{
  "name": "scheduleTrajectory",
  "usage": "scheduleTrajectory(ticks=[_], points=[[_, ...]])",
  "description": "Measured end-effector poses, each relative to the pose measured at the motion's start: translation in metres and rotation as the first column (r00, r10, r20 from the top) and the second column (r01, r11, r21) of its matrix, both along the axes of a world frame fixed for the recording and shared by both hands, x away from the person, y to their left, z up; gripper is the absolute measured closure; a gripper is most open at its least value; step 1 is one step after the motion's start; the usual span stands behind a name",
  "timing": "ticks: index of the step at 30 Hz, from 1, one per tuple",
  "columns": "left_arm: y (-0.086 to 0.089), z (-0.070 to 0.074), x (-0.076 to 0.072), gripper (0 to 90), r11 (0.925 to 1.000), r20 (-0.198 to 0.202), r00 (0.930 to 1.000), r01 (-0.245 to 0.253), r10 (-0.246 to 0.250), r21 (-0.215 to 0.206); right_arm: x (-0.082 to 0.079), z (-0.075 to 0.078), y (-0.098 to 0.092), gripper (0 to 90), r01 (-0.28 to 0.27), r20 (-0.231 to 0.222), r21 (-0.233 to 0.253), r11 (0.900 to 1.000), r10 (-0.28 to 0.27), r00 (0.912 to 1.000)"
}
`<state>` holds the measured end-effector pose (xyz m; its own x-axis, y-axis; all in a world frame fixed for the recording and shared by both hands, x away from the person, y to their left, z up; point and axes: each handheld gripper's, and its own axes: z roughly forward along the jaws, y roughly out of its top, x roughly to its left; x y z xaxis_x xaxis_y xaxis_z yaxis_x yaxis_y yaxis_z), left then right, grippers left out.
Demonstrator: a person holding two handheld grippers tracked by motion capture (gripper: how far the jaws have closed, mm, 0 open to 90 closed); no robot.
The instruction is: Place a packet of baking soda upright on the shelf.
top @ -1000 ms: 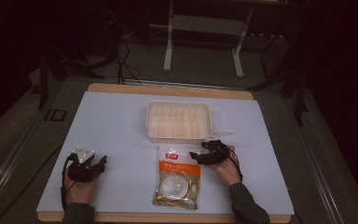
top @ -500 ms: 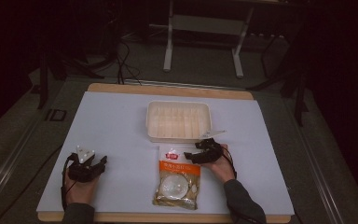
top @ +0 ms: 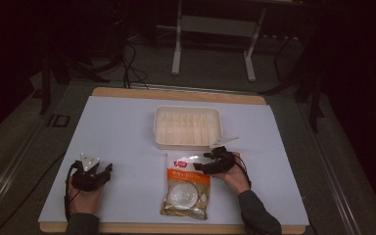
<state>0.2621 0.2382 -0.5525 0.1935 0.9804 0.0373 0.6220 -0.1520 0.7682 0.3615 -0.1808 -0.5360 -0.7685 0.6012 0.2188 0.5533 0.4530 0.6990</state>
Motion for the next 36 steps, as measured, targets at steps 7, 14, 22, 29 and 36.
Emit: scheduleTrajectory(ticks=[7, 14, 22, 29, 36], points=[[0.000, 0.000, 0.000, 49.5, 1.0000, 0.002, 1.0000, -0.002, 0.002, 0.002, -0.007, 0.006, -0.003, 33.3, -0.041, -0.012, 0.007, 0.999, 0.041, 0.9991], [-0.001, 0.000, 0.000, 49.1, 1.0000, -0.002, 1.0000, 0.000, 0.000, 0.009, -0.007, 0.005, -0.003, 34.5, -0.084, -0.052, -0.016, 0.996, 0.083, 0.9952], [-0.001, 0.000, 0.000, 49.0, 0.9999, -0.001, 1.0000, 0.001, -0.001, 0.011, 0.001, 0.005, 0.008, 35.5, -0.118, -0.062, -0.033, 0.993, 0.115, 0.9914], [-0.001, 0.000, 0.000, 48.8, 0.9999, -0.004, 1.0000, 0.003, -0.003, 0.010, 0.008, 0.005, 0.022, 36.9, -0.151, -0.075, -0.061, 0.987, 0.146, 0.9864], [-0.001, 0.000, 0.000, 48.8, 1.0000, -0.002, 1.0000, 0.001, -0.001, 0.006, 0.015, 0.001, 0.029, 41.8, -0.164, -0.097, -0.086, 0.983, 0.156, 0.9830]])
